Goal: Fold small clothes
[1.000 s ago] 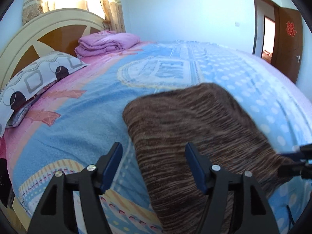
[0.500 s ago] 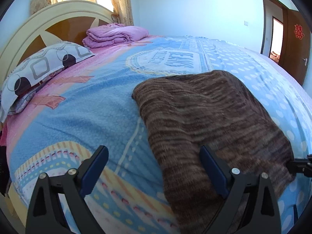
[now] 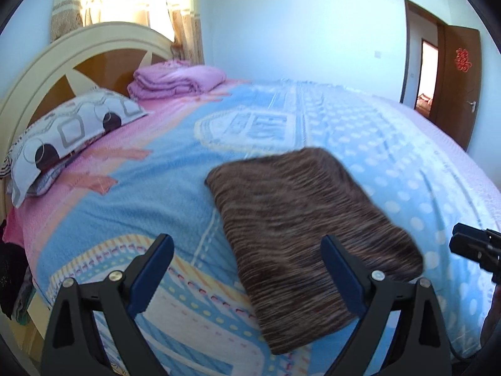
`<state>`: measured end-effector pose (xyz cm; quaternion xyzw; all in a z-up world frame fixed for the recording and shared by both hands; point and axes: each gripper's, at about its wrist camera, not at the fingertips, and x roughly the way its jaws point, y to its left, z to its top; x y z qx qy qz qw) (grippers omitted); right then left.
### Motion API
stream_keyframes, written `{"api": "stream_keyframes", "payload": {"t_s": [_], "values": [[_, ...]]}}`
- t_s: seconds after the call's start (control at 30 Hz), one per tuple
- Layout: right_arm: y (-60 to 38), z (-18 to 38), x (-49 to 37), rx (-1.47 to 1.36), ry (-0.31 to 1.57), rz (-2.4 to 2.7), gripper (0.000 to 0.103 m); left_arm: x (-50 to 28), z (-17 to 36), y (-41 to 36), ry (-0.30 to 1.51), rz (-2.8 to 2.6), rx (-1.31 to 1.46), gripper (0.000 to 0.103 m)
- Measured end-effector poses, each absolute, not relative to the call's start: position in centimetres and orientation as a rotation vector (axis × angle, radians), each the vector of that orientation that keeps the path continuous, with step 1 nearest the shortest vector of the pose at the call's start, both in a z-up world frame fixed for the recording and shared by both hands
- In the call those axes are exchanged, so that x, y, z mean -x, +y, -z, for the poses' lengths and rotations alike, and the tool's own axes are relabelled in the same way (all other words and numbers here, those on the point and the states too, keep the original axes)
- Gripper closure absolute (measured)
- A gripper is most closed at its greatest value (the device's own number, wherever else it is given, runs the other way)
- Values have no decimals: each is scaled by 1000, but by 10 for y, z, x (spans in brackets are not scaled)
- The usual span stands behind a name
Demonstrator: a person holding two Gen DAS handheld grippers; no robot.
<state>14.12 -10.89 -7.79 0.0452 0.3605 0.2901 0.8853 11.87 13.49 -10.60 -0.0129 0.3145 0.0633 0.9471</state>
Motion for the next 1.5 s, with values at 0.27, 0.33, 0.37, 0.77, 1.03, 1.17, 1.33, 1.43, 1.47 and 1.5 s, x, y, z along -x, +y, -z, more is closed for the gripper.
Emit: {"api": "stream_keyframes", "payload": {"t_s": [0.27,0.33,0.37,0.77,1.03,1.17,1.33,1.43,1.47,1.5], "values": [[-107,62,-118,-51,685,-626,48,-111,92,126,601,-115,4,5],[-111,60,-116,-58,673,-620,48,-111,91,125,599,-116,3,5],[-114,59,-115,-66,663,-616,48,-110,91,124,599,-116,4,5],[-115,53,-111,-74,649,-609,47,-109,92,117,601,-116,-10,5],[-115,54,-110,-75,649,-608,47,-108,91,117,600,-118,-4,5],[-115,53,-110,-75,640,-605,47,-108,90,119,595,-116,-6,5],[-114,53,-109,-75,634,-605,47,-108,89,120,591,-116,-6,5],[-114,54,-109,-75,638,-605,47,-107,89,120,592,-116,-6,5],[-114,54,-109,-75,639,-605,47,-107,89,120,591,-116,-6,5],[-114,53,-109,-74,639,-606,47,-107,89,120,591,-116,-6,5]]}}
